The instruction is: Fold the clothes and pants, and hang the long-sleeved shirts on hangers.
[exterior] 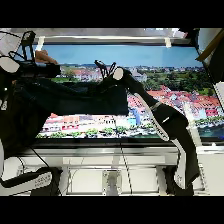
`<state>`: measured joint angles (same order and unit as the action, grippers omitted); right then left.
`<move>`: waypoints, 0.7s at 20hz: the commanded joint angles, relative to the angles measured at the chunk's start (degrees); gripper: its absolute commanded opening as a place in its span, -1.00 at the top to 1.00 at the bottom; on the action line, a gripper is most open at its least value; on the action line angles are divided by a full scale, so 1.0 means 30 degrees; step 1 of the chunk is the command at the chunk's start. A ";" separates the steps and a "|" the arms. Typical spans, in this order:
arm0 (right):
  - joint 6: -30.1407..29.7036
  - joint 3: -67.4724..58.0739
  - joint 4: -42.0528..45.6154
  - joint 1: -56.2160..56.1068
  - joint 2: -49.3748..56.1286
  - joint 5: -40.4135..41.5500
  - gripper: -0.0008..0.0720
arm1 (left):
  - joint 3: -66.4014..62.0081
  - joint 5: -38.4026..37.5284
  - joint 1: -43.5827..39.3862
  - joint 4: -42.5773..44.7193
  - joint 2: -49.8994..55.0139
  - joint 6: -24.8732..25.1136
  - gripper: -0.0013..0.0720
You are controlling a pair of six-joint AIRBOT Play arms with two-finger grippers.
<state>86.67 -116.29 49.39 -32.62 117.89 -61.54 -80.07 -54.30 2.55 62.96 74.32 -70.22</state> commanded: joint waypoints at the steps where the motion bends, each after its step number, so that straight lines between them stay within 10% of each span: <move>1: -0.0816 -0.0415 -0.0831 -0.0415 -0.0138 -0.0612 -0.11 | 0.0007 -0.0277 0.0182 0.0022 -0.0036 0.0007 0.85; 14: -0.2208 0.2688 0.5027 0.8837 -0.3570 -0.6054 -0.10 | 0.0007 -0.0838 0.0189 0.0022 -0.0036 0.0000 0.85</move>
<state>80.25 -112.62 63.59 -11.31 106.63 -78.98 -80.07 -56.69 3.07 63.02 74.26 -70.22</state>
